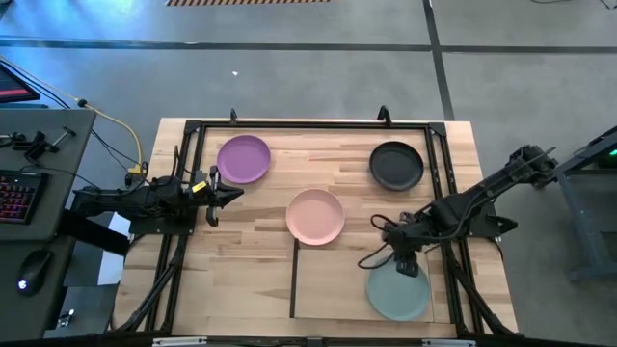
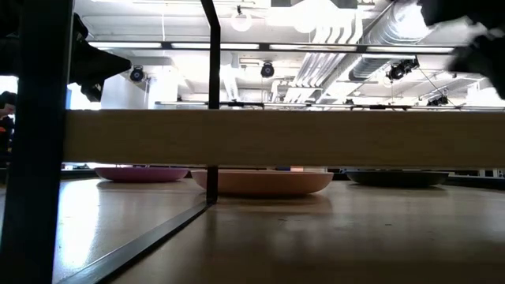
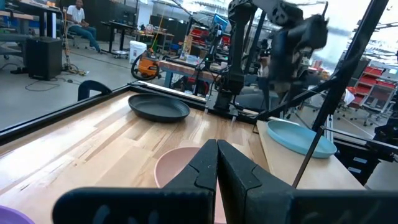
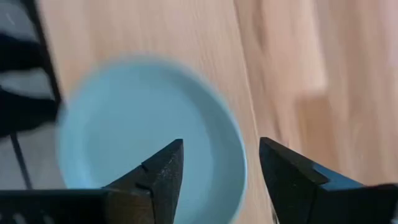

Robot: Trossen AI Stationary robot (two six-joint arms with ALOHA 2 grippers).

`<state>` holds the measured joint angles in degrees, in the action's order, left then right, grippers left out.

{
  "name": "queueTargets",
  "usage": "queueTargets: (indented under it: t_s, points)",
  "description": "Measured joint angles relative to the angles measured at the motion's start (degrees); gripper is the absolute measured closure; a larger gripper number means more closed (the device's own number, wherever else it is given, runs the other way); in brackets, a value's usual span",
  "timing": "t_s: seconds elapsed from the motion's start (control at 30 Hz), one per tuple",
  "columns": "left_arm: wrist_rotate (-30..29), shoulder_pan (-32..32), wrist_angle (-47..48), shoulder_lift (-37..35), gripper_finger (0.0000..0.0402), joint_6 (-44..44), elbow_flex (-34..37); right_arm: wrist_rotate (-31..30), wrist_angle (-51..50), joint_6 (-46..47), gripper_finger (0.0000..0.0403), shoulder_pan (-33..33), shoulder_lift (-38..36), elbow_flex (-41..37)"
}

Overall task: Place and stack plates onto a shelf
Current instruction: Put the blue plate on the shelf

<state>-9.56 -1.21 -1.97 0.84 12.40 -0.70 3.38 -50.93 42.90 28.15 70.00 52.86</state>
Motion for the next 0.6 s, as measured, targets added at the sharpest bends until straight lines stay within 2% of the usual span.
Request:
queueTargets:
  t_s: [0.1,0.2,0.4,0.6]
  points:
    - [0.00,0.00,-0.01,0.02,0.0401,0.00,0.01,-4.17,2.26,-3.81,0.0207,-1.13,1.16,3.90]
    - [0.02,0.00,0.00,0.02,0.0401,0.00,0.00,-4.76,4.84,-7.90,0.0206,-2.33,4.15,6.77]
    - [0.00,0.02,-0.01,0.00,0.0402,0.00,-0.01,-1.74,8.88,-16.01,0.0206,-2.76,13.95,10.97]
    - [0.01,0.00,0.00,0.02,0.0401,0.00,0.00,4.18,10.14,-22.62,0.0206,-2.53,21.90,13.09]
